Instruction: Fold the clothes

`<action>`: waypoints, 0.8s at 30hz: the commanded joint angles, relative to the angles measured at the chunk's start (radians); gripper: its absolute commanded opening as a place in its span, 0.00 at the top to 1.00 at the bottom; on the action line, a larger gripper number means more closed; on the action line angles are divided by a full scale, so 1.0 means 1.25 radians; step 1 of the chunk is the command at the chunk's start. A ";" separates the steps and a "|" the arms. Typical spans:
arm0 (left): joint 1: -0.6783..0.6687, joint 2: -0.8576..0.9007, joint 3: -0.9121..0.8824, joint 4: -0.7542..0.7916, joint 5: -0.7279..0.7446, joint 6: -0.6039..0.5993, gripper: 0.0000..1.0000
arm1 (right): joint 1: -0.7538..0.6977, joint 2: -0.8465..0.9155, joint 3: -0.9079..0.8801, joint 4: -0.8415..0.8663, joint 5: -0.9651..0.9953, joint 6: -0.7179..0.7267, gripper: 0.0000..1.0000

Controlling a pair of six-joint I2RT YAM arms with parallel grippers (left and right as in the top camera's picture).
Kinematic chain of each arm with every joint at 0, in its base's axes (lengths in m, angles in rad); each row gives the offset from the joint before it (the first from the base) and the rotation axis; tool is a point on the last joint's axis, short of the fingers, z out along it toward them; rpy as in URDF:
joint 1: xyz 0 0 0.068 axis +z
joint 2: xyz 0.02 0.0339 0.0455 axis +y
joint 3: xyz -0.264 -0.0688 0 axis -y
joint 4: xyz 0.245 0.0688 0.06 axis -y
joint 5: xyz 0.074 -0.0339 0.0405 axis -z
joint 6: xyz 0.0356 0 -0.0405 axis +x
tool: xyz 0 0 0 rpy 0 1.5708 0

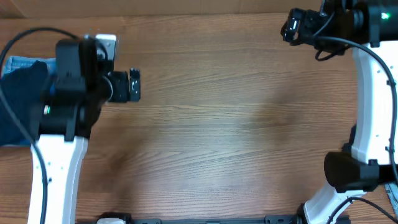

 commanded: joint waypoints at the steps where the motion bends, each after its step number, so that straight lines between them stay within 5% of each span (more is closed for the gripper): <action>1: 0.005 -0.105 -0.093 0.029 0.007 0.015 0.00 | 0.002 -0.058 0.010 -0.024 0.022 -0.020 0.01; 8: 0.005 -0.205 -0.196 0.033 0.013 0.014 0.00 | 0.002 -0.147 -0.028 -0.068 0.045 -0.038 0.02; 10: 0.005 -0.205 -0.196 0.034 0.013 0.014 0.00 | 0.002 -0.219 -0.150 -0.021 0.045 -0.045 0.02; 16: 0.005 -0.202 -0.196 0.020 0.003 -0.007 0.00 | 0.002 -0.661 -0.821 0.280 0.069 -0.043 0.00; 21: 0.004 -0.179 -0.196 0.016 0.007 -0.007 0.00 | 0.002 -0.944 -0.994 0.265 0.096 -0.041 0.00; 24: 0.004 -0.161 -0.196 0.004 0.007 -0.007 0.00 | 0.002 -0.991 -0.995 0.252 0.093 -0.041 0.00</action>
